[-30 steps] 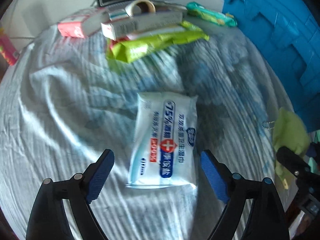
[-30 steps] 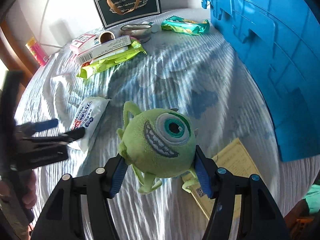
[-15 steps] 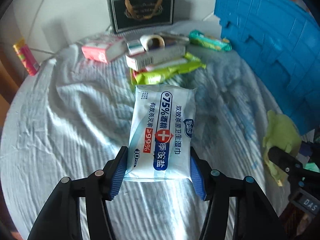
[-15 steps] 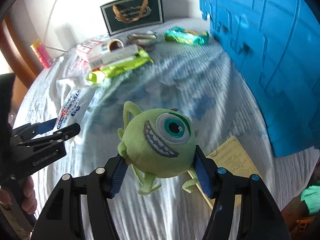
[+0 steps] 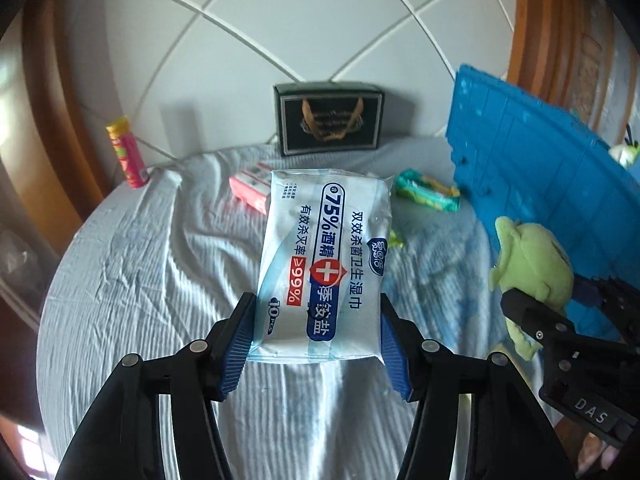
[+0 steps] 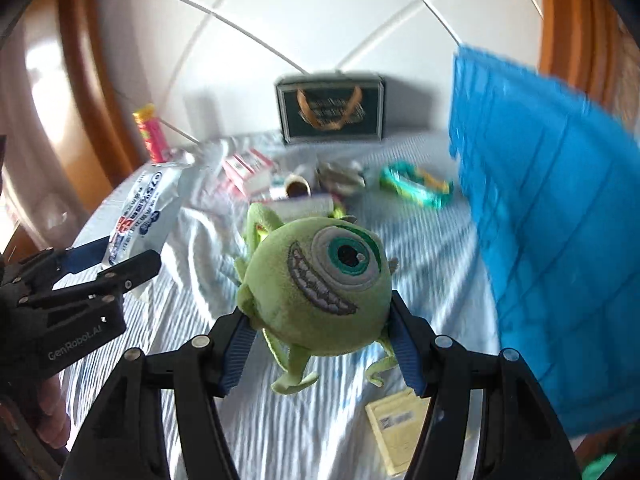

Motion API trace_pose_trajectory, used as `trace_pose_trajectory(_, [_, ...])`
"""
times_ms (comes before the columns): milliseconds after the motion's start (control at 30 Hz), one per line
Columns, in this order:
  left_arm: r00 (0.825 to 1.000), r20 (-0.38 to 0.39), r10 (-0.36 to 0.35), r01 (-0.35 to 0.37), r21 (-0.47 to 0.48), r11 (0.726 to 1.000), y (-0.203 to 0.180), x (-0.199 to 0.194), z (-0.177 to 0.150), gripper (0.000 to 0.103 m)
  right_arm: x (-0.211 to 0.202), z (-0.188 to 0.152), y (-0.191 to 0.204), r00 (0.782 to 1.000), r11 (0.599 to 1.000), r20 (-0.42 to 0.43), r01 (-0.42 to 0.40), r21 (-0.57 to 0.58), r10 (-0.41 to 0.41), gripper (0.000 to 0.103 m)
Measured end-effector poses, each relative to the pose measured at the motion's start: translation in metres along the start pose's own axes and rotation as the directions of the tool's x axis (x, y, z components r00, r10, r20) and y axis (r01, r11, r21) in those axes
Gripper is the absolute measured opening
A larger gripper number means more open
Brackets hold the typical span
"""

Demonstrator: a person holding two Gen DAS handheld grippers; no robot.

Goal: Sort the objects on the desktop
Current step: 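Carry the wipe packet and plush toy into the blue crate and release both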

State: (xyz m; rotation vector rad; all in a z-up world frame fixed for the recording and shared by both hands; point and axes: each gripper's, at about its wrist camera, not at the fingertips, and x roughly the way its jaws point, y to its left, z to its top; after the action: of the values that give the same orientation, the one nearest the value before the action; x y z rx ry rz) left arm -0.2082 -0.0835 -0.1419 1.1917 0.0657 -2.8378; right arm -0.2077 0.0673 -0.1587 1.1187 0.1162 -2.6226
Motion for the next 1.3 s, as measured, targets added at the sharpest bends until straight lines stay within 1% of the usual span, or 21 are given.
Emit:
trace_pose_trajectory(133, [0.999, 0.046, 0.012, -0.01, -0.041, 0.999, -0.017, -0.029, 0.005, 0.057, -0.03, 0.017, -0.008, 0.998, 0.996, 0.06, -0.015, -0.09, 0.021, 0.061])
trace_pose_trajectory(267, [0.996, 0.085, 0.016, -0.013, -0.036, 0.999, -0.033, -0.05, 0.012, 0.057, -0.06, 0.029, -0.018, 0.992, 0.992, 0.121, -0.01, -0.126, 0.025, 0.061])
trace_pose_trajectory(367, [0.993, 0.121, -0.01, 0.011, -0.011, 1.0, -0.043, -0.062, 0.02, 0.057, -0.08, 0.033, -0.028, 0.986, 0.994, 0.167, 0.002, -0.112, 0.017, 0.061])
trace_pose_trajectory(467, [0.985, 0.166, -0.051, 0.049, 0.015, 0.999, -0.056, -0.076, 0.027, 0.057, -0.101, 0.034, -0.042, 0.976, 0.997, 0.219, 0.028, -0.069, -0.012, 0.061])
trace_pose_trajectory(533, [0.977, 0.195, -0.083, 0.079, 0.03, 0.996, -0.068, -0.085, 0.033, 0.057, -0.117, 0.031, -0.058, 0.968, 0.998, 0.247, 0.058, -0.03, -0.049, 0.061])
trace_pose_trajectory(600, [0.969, 0.209, -0.129, 0.119, 0.058, 0.991, -0.087, -0.095, 0.039, 0.057, -0.134, 0.027, -0.078, 0.958, 0.996, 0.271, 0.093, 0.012, -0.092, 0.061])
trace_pose_trajectory(700, [0.954, 0.222, -0.2, 0.178, 0.116, 0.977, -0.133, -0.107, 0.049, 0.057, -0.158, 0.018, -0.119, 0.947, 0.986, 0.276, 0.144, 0.085, -0.162, 0.061])
trace_pose_trajectory(800, [0.935, 0.23, -0.271, 0.234, 0.175, 0.956, -0.18, -0.119, 0.058, 0.057, -0.181, 0.006, -0.168, 0.932, 0.966, 0.268, 0.208, 0.152, -0.243, 0.061])
trace_pose_trajectory(867, [0.925, 0.221, -0.31, 0.268, 0.201, 0.942, -0.214, -0.122, 0.062, 0.057, -0.195, -0.001, -0.202, 0.921, 0.95, 0.256, 0.252, 0.185, -0.294, 0.061])
trace_pose_trajectory(1000, [0.912, 0.195, -0.36, 0.312, 0.237, 0.92, -0.294, -0.12, 0.067, 0.057, -0.211, -0.011, -0.262, 0.912, 0.935, 0.234, 0.293, 0.2, -0.336, 0.061])
trace_pose_trajectory(1067, [0.914, 0.168, -0.37, 0.324, 0.246, 0.913, -0.33, -0.114, 0.068, 0.057, -0.218, -0.015, -0.292, 0.91, 0.931, 0.226, 0.307, 0.197, -0.348, 0.061])
trace_pose_trajectory(1167, [0.925, 0.112, -0.363, 0.326, 0.257, 0.91, -0.383, -0.099, 0.066, 0.057, -0.226, -0.018, -0.336, 0.909, 0.927, 0.21, 0.325, 0.189, -0.362, 0.061])
trace_pose_trajectory(1233, [0.933, 0.078, -0.352, 0.321, 0.265, 0.909, -0.411, -0.089, 0.064, 0.057, -0.223, -0.019, -0.356, 0.916, 0.93, 0.196, 0.318, 0.183, -0.351, 0.061])
trace_pose_trajectory(1300, [0.942, 0.056, -0.331, 0.305, 0.274, 0.912, -0.431, -0.08, 0.062, 0.057, -0.216, -0.021, -0.373, 0.925, 0.936, 0.183, 0.303, 0.178, -0.334, 0.061])
